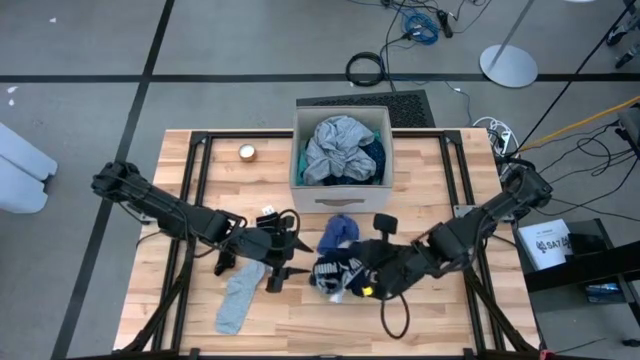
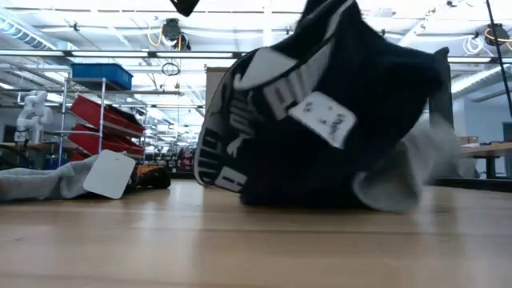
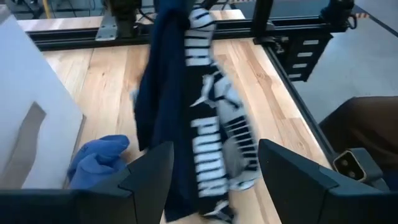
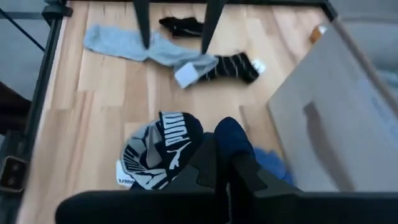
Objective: Sort clothes
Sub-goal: Put the dark blue boxers into the laundry organizer
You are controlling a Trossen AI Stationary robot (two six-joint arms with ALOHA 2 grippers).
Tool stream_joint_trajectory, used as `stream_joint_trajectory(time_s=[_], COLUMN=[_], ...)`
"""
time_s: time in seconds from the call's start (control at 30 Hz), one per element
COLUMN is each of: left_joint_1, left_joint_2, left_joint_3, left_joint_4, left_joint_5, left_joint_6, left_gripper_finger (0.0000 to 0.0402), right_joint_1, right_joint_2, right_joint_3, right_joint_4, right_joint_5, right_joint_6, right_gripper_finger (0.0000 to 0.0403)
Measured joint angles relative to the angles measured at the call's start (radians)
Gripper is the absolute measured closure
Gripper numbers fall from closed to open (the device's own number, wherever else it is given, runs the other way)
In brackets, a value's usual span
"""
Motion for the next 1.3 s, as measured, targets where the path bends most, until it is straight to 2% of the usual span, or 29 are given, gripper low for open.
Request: stream_joint_trajectory(time_s=[0.13, 0.3, 0.47, 0.7, 1.07, 1.17, 1.3], left_joint_1=[-0.006, -0.009, -0.012, -0.023, -0.066, -0.083, -0.088], left_joint_2=[0.0, 0.0, 0.003, -0.031, -0.171, -0.231, -0.377], left_joint_3=[0.0, 0.0, 0.0, 0.0, -0.001, -0.053, -0.221], left_joint_4=[0.002, 0.001, 0.001, 0.001, -0.159, -0.163, -0.081], left_joint_5=[0.0, 0.0, -0.001, -0.165, -0.25, -0.312, -0.365], left_joint_6=[0.0, 0.0, 0.008, 0.081, 0.111, 0.123, 0.101], left_gripper_finger=[0.0157, 0.0157, 0.0157, 0.0157, 0.0157, 0.0157, 0.0157], right_joint_1=[-0.05, -0.119, -0.133, -0.161, -0.124, -0.109, -0.097], right_joint_2=[0.0, 0.0, 0.036, 0.102, 0.062, 0.05, 0.045], right_joint_3=[0.0, 0.0, -0.009, -0.01, -0.01, -0.01, -0.01], right_joint_4=[0.029, 0.024, 0.028, 0.039, 0.028, 0.025, 0.025], right_joint_5=[-0.005, -0.005, -0.01, -0.009, -0.011, -0.008, -0.004], right_joint_6=[-0.099, -0.095, -0.101, -0.133, -0.133, -0.133, -0.128], right_gripper_finger=[0.0403, 0.0403, 0.0403, 0.0403, 0.0403, 0.0403, 0.0403])
